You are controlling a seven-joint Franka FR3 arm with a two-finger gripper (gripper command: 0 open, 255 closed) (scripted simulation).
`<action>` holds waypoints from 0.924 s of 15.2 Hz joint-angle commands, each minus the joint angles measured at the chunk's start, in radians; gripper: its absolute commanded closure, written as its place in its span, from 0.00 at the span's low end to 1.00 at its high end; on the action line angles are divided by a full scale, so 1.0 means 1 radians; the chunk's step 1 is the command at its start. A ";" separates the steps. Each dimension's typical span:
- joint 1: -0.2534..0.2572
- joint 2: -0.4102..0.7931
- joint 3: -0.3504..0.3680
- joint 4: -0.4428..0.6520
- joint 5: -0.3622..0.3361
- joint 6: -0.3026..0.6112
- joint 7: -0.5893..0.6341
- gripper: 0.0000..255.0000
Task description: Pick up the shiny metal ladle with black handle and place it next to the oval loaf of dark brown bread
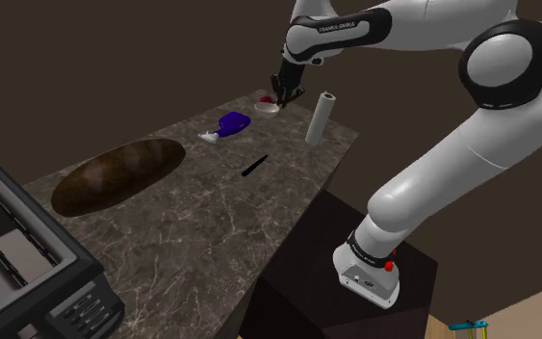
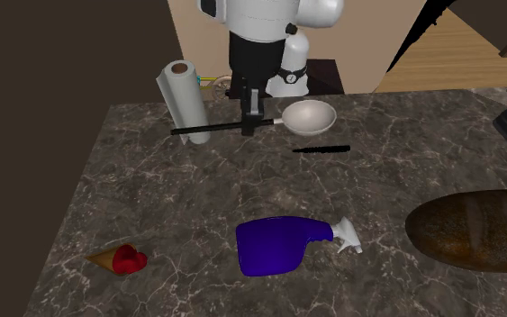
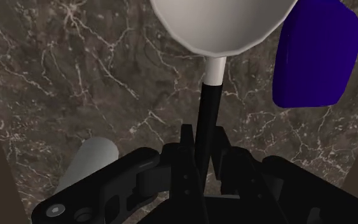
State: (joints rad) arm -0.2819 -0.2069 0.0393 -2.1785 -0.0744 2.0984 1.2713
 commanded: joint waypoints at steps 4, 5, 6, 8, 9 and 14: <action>0.047 -0.109 0.069 -0.112 0.013 -0.004 0.108 1.00; 0.056 -0.127 0.083 -0.128 0.017 -0.008 0.129 1.00; 0.066 -0.145 0.098 -0.143 0.022 -0.012 0.150 1.00; 0.087 -0.179 0.129 -0.170 0.034 -0.020 0.192 1.00; 0.097 -0.194 0.144 -0.182 0.041 -0.025 0.214 1.00; 0.152 -0.257 0.227 -0.224 0.080 -0.052 0.323 1.00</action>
State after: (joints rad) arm -0.1392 -0.4464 0.2543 -2.3912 -0.0025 2.0536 1.5776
